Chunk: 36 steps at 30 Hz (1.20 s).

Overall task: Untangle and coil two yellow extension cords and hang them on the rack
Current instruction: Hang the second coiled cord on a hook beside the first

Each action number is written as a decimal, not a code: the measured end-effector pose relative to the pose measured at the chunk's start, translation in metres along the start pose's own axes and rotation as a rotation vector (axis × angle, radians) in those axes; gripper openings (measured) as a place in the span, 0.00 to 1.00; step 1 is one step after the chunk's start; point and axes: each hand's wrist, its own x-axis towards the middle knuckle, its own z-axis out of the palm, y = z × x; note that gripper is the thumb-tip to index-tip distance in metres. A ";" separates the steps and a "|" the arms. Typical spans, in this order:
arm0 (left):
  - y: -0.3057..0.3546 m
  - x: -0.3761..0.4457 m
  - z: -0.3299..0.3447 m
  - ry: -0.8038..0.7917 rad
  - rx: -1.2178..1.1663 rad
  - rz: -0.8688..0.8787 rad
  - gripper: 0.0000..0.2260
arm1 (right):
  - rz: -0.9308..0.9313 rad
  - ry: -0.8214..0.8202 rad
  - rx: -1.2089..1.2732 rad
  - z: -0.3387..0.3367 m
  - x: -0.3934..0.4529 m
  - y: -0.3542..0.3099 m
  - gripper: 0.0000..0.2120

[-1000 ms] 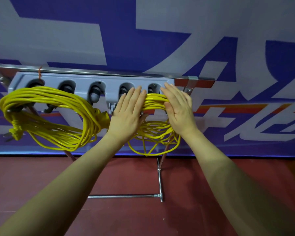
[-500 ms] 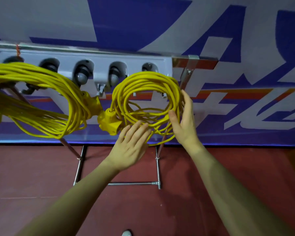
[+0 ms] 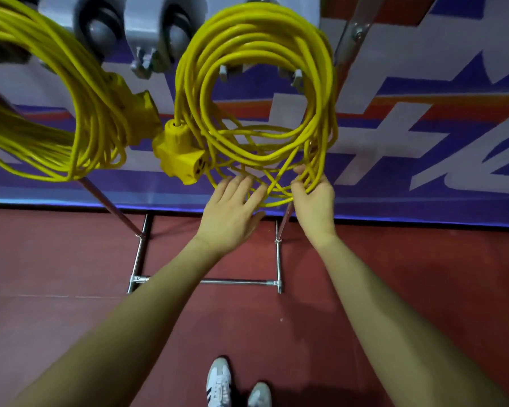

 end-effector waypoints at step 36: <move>0.004 0.002 -0.002 0.033 0.065 0.231 0.19 | 0.030 0.029 0.265 -0.015 -0.023 -0.015 0.09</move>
